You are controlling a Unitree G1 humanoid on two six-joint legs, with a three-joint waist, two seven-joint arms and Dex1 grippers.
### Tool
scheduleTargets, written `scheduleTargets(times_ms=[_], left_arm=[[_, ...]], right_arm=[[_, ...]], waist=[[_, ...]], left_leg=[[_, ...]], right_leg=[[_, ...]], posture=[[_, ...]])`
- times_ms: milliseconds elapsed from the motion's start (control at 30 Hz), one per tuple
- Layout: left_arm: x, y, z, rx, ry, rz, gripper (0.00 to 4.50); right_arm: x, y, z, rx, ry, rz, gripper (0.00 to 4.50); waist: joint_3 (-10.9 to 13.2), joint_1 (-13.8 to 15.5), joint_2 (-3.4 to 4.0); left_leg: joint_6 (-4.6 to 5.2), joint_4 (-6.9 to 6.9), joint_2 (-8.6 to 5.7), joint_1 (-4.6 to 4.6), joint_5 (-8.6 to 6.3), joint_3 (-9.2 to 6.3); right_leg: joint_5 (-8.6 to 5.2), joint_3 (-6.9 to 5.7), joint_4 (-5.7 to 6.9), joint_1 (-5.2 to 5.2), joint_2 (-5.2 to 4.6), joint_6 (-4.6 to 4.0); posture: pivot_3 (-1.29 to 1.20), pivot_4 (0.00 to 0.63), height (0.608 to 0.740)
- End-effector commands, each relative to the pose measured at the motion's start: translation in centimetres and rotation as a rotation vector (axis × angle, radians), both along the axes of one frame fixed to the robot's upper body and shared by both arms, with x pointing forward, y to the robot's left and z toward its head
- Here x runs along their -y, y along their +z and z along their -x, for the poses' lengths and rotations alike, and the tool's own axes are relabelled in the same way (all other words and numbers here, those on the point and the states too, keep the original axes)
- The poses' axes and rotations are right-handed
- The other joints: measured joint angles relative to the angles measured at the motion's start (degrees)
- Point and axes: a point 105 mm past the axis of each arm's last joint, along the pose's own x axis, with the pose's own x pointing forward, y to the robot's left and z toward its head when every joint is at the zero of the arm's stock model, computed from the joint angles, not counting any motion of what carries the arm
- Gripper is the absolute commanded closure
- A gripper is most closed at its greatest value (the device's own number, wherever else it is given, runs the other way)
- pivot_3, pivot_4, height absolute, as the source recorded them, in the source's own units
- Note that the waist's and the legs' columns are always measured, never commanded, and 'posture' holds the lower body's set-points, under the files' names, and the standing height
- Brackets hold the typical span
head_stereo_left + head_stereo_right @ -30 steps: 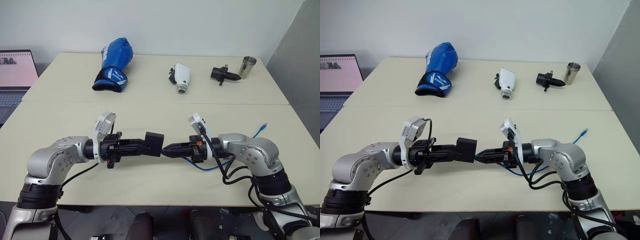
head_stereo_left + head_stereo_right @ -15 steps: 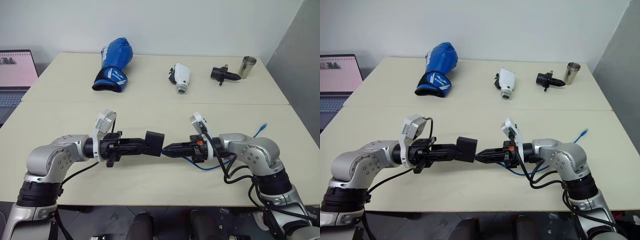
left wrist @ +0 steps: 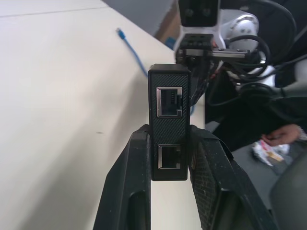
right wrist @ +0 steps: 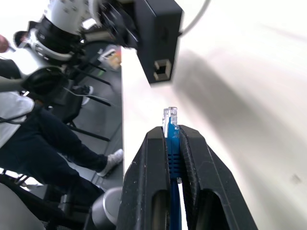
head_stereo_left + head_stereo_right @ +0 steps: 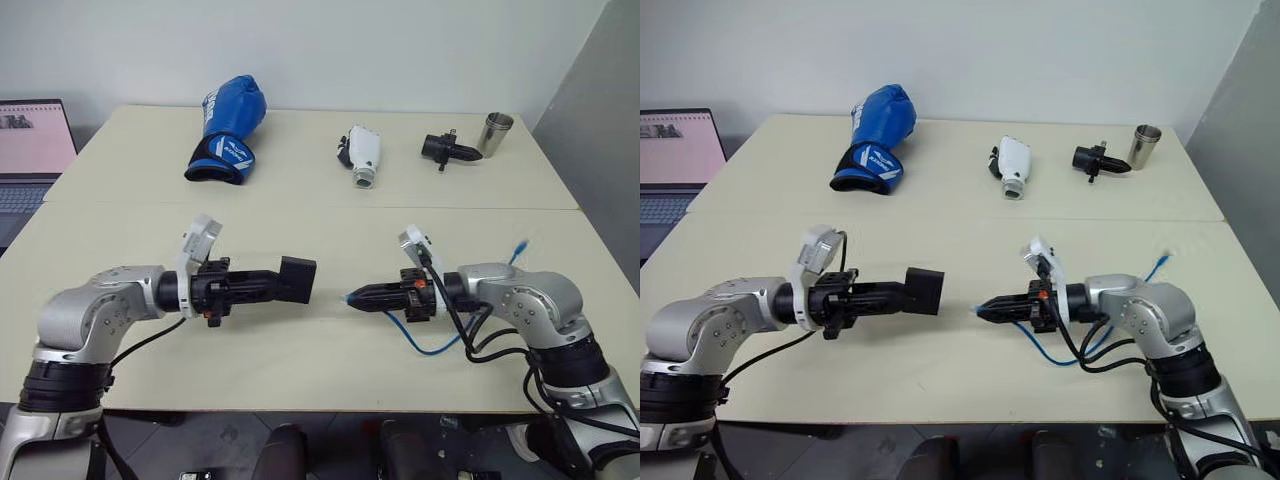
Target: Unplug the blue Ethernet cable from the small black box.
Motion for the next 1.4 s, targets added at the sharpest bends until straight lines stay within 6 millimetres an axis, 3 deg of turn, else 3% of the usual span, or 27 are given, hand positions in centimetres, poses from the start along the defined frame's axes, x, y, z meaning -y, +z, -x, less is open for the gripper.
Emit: scheduleTargets(times_ms=[33,100,200,267,400,500,667,800,833,967,1167,1400], left_arm=[[-0.5,1.1,-0.3,0.057,0.022,-0.007,3.73],[-0.4,0.9,-0.4,0.058,0.028,-0.009,3.73],[-0.2,0.6,-0.5,0.059,0.036,-0.008,3.73],[-0.1,0.5,-0.6,0.060,0.043,-0.004,3.73],[0.2,0.5,-0.9,0.068,0.058,0.001,3.73],[0.3,0.6,-1.3,0.089,0.079,0.009,3.73],[-0.1,0.3,-2.7,0.148,0.172,0.000,3.73],[-0.8,0.4,-4.7,0.235,0.317,0.001,3.73],[-1.0,0.4,-5.1,0.255,0.353,0.000,3.73],[-3.2,0.6,-7.9,0.363,0.610,0.012,3.73],[-7.0,-1.2,-10.7,0.497,0.927,-0.102,3.73],[-9.0,-5.5,-11.2,0.453,1.059,-0.180,3.73]], right_arm=[[1.4,0.7,-1.3,0.064,-0.075,-0.017,4.46],[2.5,0.9,-3.8,0.128,-0.208,-0.015,4.46],[5.0,1.1,-9.5,0.281,-0.530,0.031,4.46],[6.6,1.3,-12.1,0.361,-0.685,0.073,4.46],[9.5,1.6,-15.6,0.509,-0.928,0.181,4.46],[10.2,1.8,-16.4,0.540,-0.981,0.197,3.60],[9.0,2.6,-15.8,0.556,-0.915,0.136,2.41],[7.3,4.1,-14.1,0.625,-0.790,0.094,1.48],[6.6,4.4,-13.5,0.638,-0.742,0.082,1.25],[1.7,5.5,-7.9,0.633,-0.382,-0.020,0.43],[-1.6,4.9,-3.7,0.614,-0.157,-0.008,0.41],[-2.3,3.6,-3.1,0.631,-0.100,0.054,0.41]], waist=[[0.00,0.00,0.00],[0.00,0.00,0.00],[0.02,-0.20,0.01],[0.03,-0.16,0.03],[0.04,-0.13,0.05],[0.04,-0.12,0.05],[0.04,-0.09,0.06],[0.05,-0.08,0.07],[0.05,-0.10,0.07],[0.07,0.17,0.12],[0.07,0.03,0.11],[0.07,0.16,0.11]], left_leg=[[0.00,-0.01,0.00,0.00,0.00,0.00],[0.00,-0.01,0.00,0.00,0.00,0.01],[0.00,0.00,0.01,0.02,0.00,0.03],[0.00,-0.01,0.00,0.02,0.00,0.09],[-0.01,-0.06,0.00,-0.06,0.00,0.11],[-0.02,-0.13,-0.02,-0.15,0.01,0.20],[-0.03,-0.13,-0.01,-0.38,0.02,0.20],[-0.03,-0.11,-0.01,-0.38,0.02,0.20],[-0.03,-0.09,-0.01,-0.38,0.02,0.20],[-0.02,-0.03,-0.01,-0.39,0.02,0.12],[-0.01,0.21,-0.03,-0.40,0.01,0.03],[0.00,0.45,-0.05,-0.49,0.01,-0.02]], right_leg=[[0.00,0.00,-0.01,0.00,0.00,0.00],[0.00,0.00,-0.02,0.00,0.00,0.00],[0.01,0.02,-0.01,0.02,0.00,0.00],[0.01,0.08,0.02,-0.04,0.00,0.01],[0.01,0.09,0.01,-0.13,0.00,-0.01],[0.01,0.17,0.02,-0.28,-0.03,-0.02],[0.02,0.15,0.01,-0.47,-0.05,-0.04],[0.02,0.15,0.01,-0.47,-0.06,-0.04],[0.02,0.15,0.02,-0.47,-0.06,-0.04],[0.02,0.09,0.07,-0.45,-0.07,-0.04],[0.03,0.01,0.14,-0.39,-0.07,-0.01],[0.06,-0.05,0.13,-0.34,-0.07,0.04]], posture=[[0.00,0.150,0.740],[0.00,0.150,0.740],[0.00,0.150,0.740],[0.00,0.150,0.740],[0.00,0.150,0.740],[0.00,0.150,0.740],[0.00,0.150,0.740],[0.00,0.150,0.740],[0.00,0.150,0.740],[0.00,0.150,0.740],[0.00,0.150,0.740],[0.00,0.150,0.740]])
